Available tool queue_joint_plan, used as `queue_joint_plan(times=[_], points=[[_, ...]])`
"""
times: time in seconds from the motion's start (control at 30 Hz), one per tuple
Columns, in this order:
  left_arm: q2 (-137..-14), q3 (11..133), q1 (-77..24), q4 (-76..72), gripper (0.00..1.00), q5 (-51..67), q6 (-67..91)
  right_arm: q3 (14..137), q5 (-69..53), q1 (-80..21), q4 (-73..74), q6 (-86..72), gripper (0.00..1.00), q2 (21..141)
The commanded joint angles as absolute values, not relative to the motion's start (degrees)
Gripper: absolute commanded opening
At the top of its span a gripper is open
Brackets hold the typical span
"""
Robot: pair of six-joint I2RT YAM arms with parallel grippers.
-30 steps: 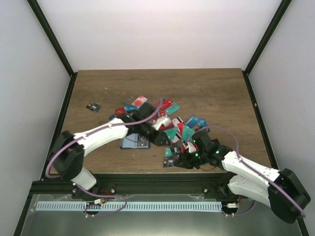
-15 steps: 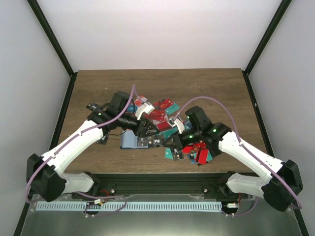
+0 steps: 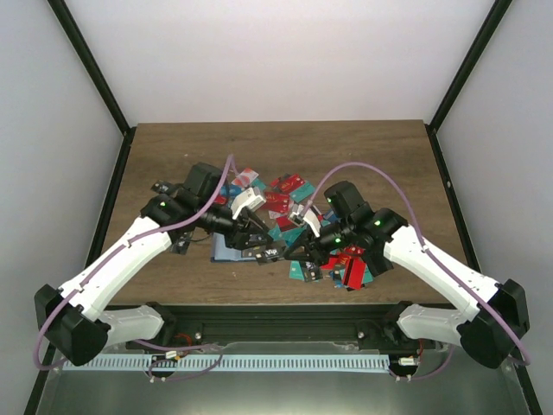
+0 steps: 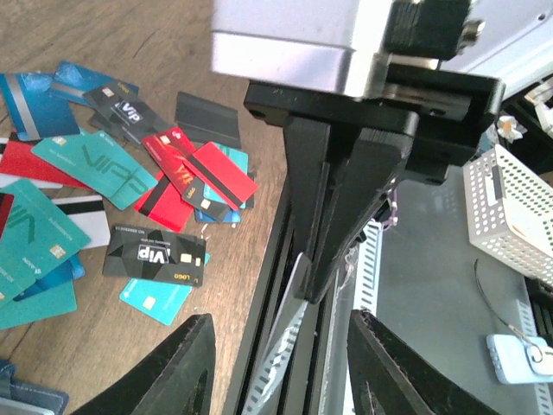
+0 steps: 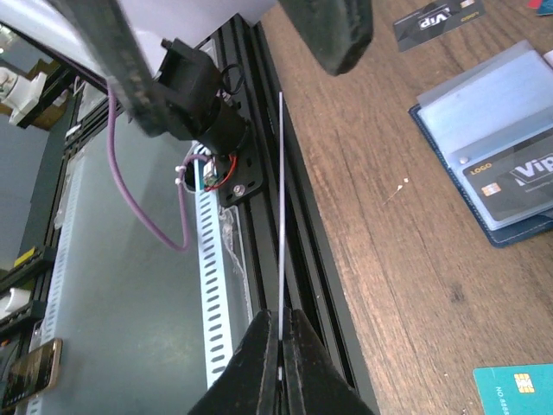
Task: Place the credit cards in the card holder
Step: Pick up the credit card from the center of the board.
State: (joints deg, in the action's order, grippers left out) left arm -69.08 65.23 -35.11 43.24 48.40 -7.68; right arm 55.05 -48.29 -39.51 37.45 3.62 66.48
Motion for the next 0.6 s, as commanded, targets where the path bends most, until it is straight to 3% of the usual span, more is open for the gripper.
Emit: queue_joint_plan(times=[0.0, 0.3, 0.47, 0.57], points=[[-69.5, 66.4, -35.1, 46.7, 0.44, 48.4, -11.7, 56.0, -51.6, -39.5, 39.1, 8.2, 0.01, 65.5], [-72.6, 67.2, -35.2, 48.8, 0.36, 52.7, -13.5, 56.6, -50.9, -39.5, 38.1, 9.8, 0.01, 65.4], [-73.8, 66.9, -35.2, 48.1, 0.12, 52.3, -13.6, 56.4, -51.1, -39.5, 37.8, 10.0, 0.01, 66.0], [-74.6, 67.2, -35.2, 47.5, 0.06, 53.6, -13.3, 56.7, -50.8, -39.5, 37.5, 10.1, 0.01, 66.2]])
